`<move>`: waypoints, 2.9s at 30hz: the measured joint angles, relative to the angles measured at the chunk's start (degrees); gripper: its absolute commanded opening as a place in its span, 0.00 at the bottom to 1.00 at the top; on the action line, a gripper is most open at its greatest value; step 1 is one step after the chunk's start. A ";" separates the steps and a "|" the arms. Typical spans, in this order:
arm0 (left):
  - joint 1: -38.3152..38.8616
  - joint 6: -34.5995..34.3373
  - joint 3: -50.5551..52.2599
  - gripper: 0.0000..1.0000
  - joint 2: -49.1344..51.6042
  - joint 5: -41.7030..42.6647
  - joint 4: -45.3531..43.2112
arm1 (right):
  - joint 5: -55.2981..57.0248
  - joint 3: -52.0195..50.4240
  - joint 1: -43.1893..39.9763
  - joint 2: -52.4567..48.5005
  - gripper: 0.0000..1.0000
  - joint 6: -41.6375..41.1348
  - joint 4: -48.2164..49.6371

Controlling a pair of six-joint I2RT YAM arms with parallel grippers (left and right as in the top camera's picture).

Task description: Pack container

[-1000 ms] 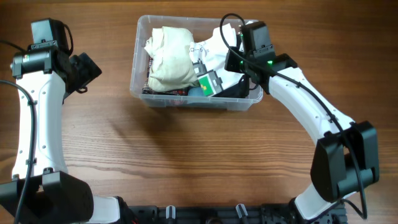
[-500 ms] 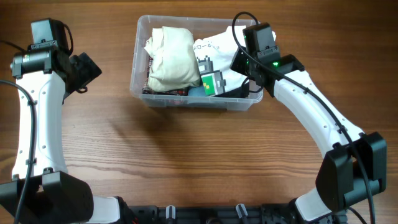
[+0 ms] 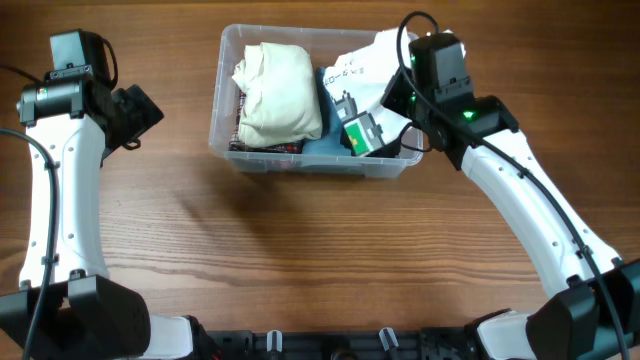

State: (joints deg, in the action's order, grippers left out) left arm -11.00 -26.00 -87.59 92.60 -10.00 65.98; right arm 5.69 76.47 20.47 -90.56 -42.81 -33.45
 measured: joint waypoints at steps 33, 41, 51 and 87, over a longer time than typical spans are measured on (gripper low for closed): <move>0.00 0.00 0.00 1.00 0.00 -0.02 0.00 | -4.39 -0.15 -0.44 -1.86 0.23 10.25 8.02; 0.00 0.00 0.00 1.00 0.00 -0.02 -0.04 | -10.73 -0.09 -0.44 -10.08 0.13 17.05 17.59; 0.00 0.00 0.00 1.00 0.00 -0.02 0.00 | -14.49 1.03 -0.37 -18.40 0.52 16.09 21.11; 0.00 0.00 0.00 1.00 0.00 -0.02 0.00 | -13.07 0.37 12.61 46.58 1.00 23.65 -24.68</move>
State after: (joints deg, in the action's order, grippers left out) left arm -11.00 -26.00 -87.59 92.60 -10.02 65.98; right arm -7.38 76.84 33.08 -43.99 -19.16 -58.13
